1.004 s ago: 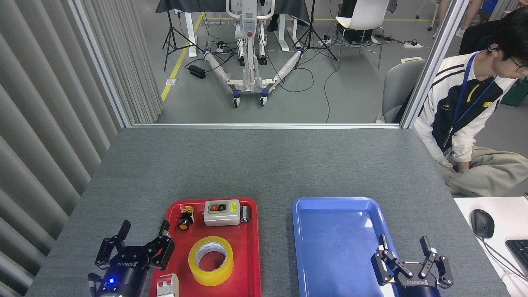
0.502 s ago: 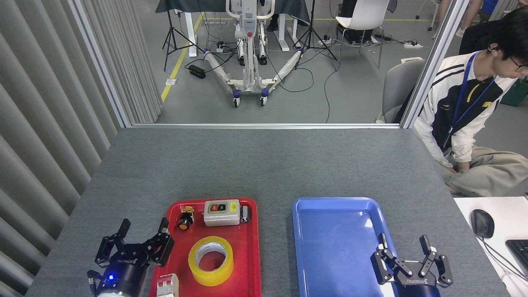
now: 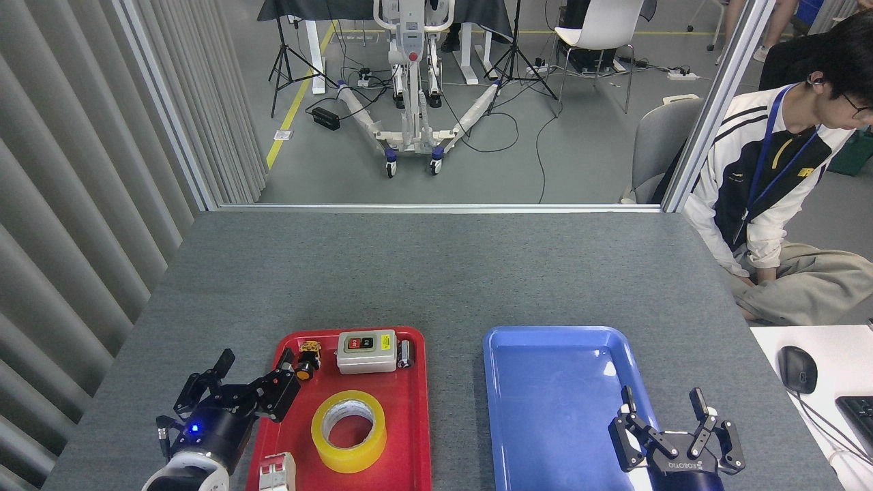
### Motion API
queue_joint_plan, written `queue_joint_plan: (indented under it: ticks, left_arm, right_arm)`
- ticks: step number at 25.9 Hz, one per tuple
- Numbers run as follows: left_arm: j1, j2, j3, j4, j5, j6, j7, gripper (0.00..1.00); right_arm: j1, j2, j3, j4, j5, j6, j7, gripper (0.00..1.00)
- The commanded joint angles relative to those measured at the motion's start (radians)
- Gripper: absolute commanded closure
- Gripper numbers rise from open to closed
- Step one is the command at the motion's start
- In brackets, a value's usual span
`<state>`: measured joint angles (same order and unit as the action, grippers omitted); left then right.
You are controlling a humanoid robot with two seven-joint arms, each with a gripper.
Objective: Place and move tape with both arms
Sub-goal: 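Reach the left gripper into the yellow tape roll on the red tray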
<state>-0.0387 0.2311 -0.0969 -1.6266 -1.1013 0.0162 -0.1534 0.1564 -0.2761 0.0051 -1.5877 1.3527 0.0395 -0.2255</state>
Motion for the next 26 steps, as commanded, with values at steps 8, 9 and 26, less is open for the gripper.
queue_joint_plan:
  ticks: [8,9,26]
  left_arm:
    - [-0.201,0.117,-0.167,0.013,0.003,-0.015,-0.538,0.00]
    - [-0.210,0.117,-0.173,0.011,0.003,-0.015,-0.561,0.00]
    - [-0.337,0.108,-0.296,0.200,0.058,-0.005,-0.847,0.01]
  right_arm:
    - [0.002,0.001,0.001,0.000,0.005,0.000,0.000,0.01]
    - [0.002,0.001,0.001,0.000,0.005,0.000,0.000,0.01]
    - [0.006,0.000,0.003,0.006,0.005,0.000,0.000,0.01]
